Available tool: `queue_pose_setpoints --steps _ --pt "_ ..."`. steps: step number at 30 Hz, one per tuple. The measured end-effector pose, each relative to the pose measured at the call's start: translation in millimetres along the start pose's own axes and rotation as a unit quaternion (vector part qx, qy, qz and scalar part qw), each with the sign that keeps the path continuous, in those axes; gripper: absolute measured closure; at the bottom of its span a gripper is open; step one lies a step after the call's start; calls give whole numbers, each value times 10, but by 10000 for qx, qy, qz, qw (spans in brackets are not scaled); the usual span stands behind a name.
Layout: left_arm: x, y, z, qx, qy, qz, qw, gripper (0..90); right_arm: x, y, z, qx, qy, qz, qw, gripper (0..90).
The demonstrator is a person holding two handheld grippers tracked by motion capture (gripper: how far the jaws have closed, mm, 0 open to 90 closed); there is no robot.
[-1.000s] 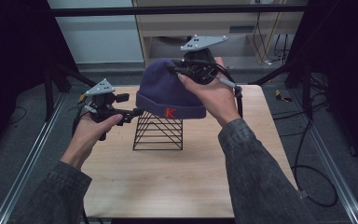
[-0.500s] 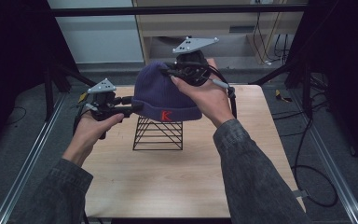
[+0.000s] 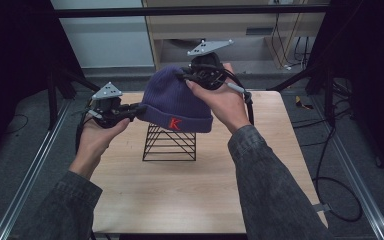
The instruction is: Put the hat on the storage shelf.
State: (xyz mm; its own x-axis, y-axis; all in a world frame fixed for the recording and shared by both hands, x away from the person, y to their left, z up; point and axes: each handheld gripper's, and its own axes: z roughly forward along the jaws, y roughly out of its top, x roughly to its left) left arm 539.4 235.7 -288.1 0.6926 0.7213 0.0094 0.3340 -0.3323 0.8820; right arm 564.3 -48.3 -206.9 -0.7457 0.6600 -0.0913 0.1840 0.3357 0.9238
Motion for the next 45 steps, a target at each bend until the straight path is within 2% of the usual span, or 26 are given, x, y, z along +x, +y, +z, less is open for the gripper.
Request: queue_pose_setpoints --steps 3,10,13,19,21,22,24,30,35,45 --pt "22 -8 -5 42 44 10 10000 778 -29 -29 57 63 -19 32 10000 796" --pt "107 -103 22 60 209 -123 9997 785 -44 -89 208 160 -9 40 9999 795" --pt "115 -157 39 83 302 -78 9995 786 -37 -116 273 209 14 30 9998 794" --pt "123 -242 101 79 412 -130 9990 787 -53 -155 385 315 3 -35 9995 793" --pt "122 -250 117 93 426 -127 9990 788 -54 -168 420 348 22 -35 9994 793" --pt "109 -270 135 132 486 -28 9987 788 -47 -174 437 361 20 -68 9993 792" --pt "103 -313 134 98 529 -14 9986 789 -29 -183 448 360 59 -76 9993 792" --pt "116 -430 92 53 456 -153 9988 791 41 -199 463 367 201 -134 9990 788" --pt "74 -460 81 93 464 -39 9989 790 80 -207 465 393 252 -167 9988 787" --pt "78 -557 101 132 427 -96 9990 791 158 -210 447 493 369 -286 9977 785"
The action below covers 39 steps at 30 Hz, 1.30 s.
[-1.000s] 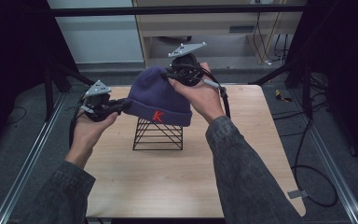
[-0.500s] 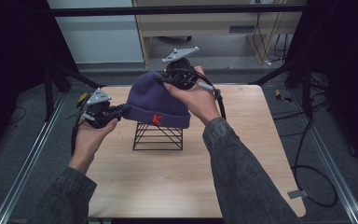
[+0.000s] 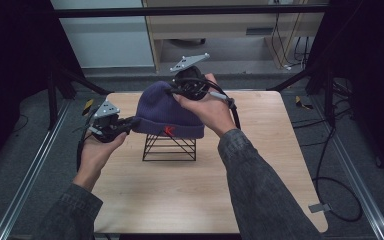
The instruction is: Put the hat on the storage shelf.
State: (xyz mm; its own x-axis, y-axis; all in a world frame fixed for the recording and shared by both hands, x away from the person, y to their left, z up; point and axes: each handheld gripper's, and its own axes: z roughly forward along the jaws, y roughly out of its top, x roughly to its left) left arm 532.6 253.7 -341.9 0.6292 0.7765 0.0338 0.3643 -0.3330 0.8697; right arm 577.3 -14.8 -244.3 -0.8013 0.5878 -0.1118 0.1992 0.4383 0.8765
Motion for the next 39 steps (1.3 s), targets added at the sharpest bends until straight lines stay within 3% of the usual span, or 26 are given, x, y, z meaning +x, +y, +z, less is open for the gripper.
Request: queue_pose_setpoints --steps 20,39 --pt "-1 -218 121 252 2 13 9997 791 84 -168 96 402 174 -96 9990 782" --pt "66 -510 254 620 33 41 9981 790 220 -373 351 917 439 -173 9947 775"
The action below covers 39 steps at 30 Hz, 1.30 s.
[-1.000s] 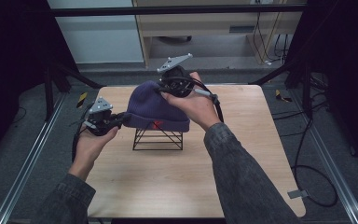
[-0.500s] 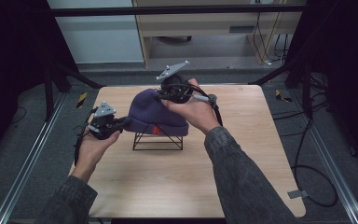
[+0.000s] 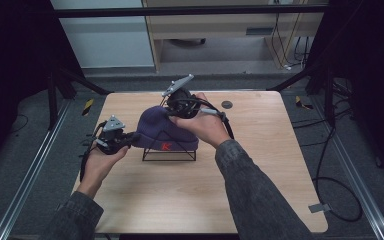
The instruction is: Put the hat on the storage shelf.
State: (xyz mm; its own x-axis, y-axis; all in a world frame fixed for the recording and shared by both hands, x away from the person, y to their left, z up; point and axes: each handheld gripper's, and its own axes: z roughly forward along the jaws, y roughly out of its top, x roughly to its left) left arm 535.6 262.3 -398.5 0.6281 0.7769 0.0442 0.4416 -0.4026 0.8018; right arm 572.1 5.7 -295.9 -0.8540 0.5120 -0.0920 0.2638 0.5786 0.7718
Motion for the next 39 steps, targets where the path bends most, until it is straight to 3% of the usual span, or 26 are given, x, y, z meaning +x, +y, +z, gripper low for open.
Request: queue_pose_setpoints --steps 11,39 --pt "46 -131 85 148 -26 -110 9998 789 49 -64 157 276 87 -17 9996 770" --pt "54 -200 127 198 -35 -156 9997 787 87 -58 208 308 107 2 9995 756"
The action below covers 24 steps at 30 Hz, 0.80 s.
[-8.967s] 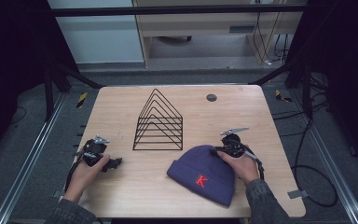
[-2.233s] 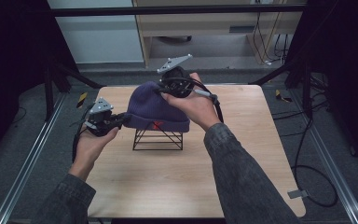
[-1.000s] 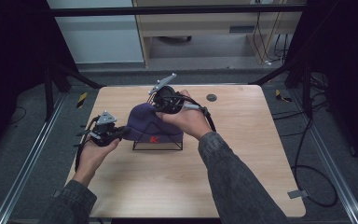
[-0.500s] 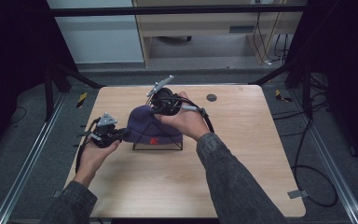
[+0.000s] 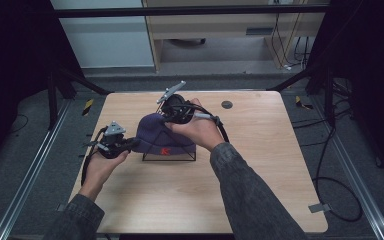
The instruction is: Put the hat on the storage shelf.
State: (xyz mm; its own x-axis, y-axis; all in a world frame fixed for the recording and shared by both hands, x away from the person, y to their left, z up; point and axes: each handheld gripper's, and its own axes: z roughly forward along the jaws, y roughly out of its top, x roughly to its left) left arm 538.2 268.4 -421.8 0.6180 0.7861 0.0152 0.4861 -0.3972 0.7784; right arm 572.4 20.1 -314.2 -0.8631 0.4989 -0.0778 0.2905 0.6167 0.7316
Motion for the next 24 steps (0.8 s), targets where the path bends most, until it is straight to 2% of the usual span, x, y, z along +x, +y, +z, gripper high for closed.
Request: queue_pose_setpoints --steps 15,18,24 --pt "11 -53 38 30 -15 -18 10000 786 13 5 32 6 1 39 10000 723" --pt "3 -55 45 63 -13 38 10000 787 11 7 22 -51 -11 50 10000 720" --pt "7 -89 72 87 -10 -13 10000 785 9 11 -5 -115 -2 65 9999 688"
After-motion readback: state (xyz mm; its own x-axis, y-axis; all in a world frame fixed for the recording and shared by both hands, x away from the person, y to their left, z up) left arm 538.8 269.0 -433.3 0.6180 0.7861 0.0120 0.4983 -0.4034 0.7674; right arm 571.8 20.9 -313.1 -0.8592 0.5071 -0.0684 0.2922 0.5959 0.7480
